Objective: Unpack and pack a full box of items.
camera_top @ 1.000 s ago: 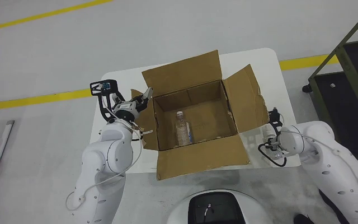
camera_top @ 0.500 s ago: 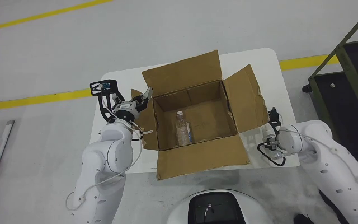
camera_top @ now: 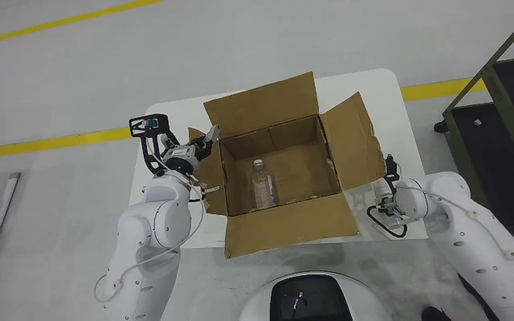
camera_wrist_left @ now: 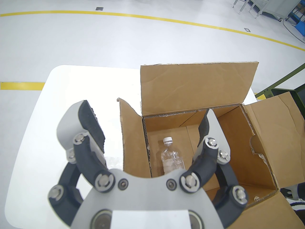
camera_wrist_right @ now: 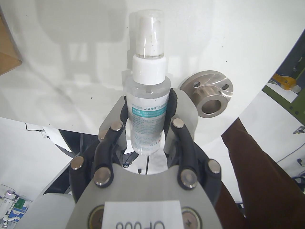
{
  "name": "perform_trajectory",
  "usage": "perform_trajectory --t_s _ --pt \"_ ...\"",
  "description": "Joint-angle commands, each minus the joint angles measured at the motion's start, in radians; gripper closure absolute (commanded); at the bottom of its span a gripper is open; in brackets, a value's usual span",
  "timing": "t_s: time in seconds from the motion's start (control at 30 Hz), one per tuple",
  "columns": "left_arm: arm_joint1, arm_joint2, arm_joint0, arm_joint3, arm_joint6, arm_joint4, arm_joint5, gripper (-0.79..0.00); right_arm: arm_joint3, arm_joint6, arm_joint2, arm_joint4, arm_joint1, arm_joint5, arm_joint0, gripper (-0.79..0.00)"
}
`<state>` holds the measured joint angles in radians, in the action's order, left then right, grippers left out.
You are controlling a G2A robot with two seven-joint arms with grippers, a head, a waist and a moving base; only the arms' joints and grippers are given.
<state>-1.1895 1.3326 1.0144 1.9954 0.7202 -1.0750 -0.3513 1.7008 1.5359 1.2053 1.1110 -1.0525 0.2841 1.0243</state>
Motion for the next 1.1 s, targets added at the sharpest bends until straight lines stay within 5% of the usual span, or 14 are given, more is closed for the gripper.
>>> perform_trajectory --t_s 0.0,0.33,0.5,0.73,0.9,1.07 --pt "0.000 0.000 0.000 0.000 0.000 0.000 0.000 -0.785 0.000 0.000 0.003 0.003 -0.001 0.000 0.000 0.000" --pt "0.000 0.000 0.000 0.000 0.000 0.000 0.000 -0.785 0.084 -0.056 0.183 -0.105 0.002 0.056 0.067 0.000" --pt "0.000 0.000 0.000 0.000 0.000 0.000 0.000 -0.785 0.202 -0.160 0.419 -0.386 0.003 0.113 0.146 0.000" --pt "0.000 0.000 0.000 0.000 0.000 0.000 0.000 -0.785 0.268 -0.355 0.712 -0.916 -0.012 0.019 0.240 0.000" --pt "0.000 0.000 0.000 0.000 0.000 0.000 0.000 -0.785 0.303 -0.438 0.740 -1.168 -0.023 -0.031 0.261 0.000" --pt "0.000 0.004 0.007 0.001 -0.022 -0.006 0.008 -0.785 0.340 -0.476 0.668 -1.210 -0.021 -0.047 0.235 0.000"
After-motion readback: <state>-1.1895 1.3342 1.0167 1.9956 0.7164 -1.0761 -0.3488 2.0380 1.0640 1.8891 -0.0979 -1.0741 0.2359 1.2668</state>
